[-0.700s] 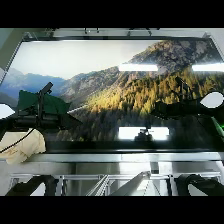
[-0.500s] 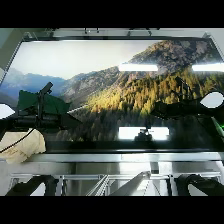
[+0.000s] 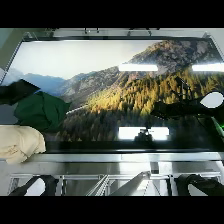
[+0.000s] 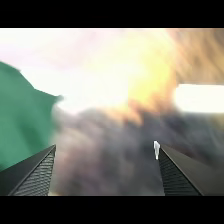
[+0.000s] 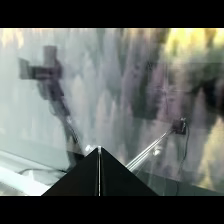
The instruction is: Fold the shirts.
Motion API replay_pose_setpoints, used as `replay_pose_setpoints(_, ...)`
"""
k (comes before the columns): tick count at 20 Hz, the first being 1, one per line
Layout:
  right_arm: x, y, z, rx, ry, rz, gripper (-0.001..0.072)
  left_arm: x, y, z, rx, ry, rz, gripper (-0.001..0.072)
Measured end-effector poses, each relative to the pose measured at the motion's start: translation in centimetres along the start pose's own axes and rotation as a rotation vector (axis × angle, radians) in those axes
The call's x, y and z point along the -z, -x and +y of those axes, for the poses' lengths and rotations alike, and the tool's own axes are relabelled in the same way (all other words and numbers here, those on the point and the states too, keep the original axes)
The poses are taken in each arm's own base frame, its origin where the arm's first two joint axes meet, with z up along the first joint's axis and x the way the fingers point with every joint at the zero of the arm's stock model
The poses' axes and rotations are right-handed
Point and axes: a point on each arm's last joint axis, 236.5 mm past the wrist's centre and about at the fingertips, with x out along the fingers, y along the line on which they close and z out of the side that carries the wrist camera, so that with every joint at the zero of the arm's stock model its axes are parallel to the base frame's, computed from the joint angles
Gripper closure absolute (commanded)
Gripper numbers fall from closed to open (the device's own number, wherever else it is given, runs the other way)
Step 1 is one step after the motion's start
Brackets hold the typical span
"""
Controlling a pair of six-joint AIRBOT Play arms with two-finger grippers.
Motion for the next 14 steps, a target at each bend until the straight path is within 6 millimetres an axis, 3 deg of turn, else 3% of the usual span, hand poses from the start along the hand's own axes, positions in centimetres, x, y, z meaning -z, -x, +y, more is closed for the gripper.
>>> replay_pose_setpoints(3, 0.0, 0.0, 0.0, 0.000, 0.000, 0.000, 0.0692, -2.1, 0.4, 7.8, -0.116, 0.112, -0.009, -0.0005)
replay_pose_setpoints(7, 0.0, 0.0, 0.0, 0.000, 0.000, 0.000, 0.0692, -2.1, -1.1, 16.4, -0.192, 0.239, 0.040, -0.0005)
replay_pose_setpoints(10, 0.0, 0.0, 0.0, 0.000, 0.000, 0.000, 0.0692, -0.5, -3.7, 20.1, -0.195, 0.294, 0.126, -0.0004)
replay_pose_setpoints(11, 0.0, 0.0, 0.0, 0.000, 0.000, 0.000, 0.0692, 0.3, -4.7, 20.7, -0.183, 0.307, 0.165, 0.0045)
replay_pose_setpoints(12, 0.0, 0.0, 0.0, 0.000, 0.000, 0.000, 0.0692, 1.0, -5.7, 21.0, -0.167, 0.311, 0.205, 0.0231)
replay_pose_setpoints(14, 0.0, 0.0, 0.0, 0.000, 0.000, 0.000, 0.0692, 2.0, -7.3, 20.8, -0.131, 0.302, 0.276, 0.0710)
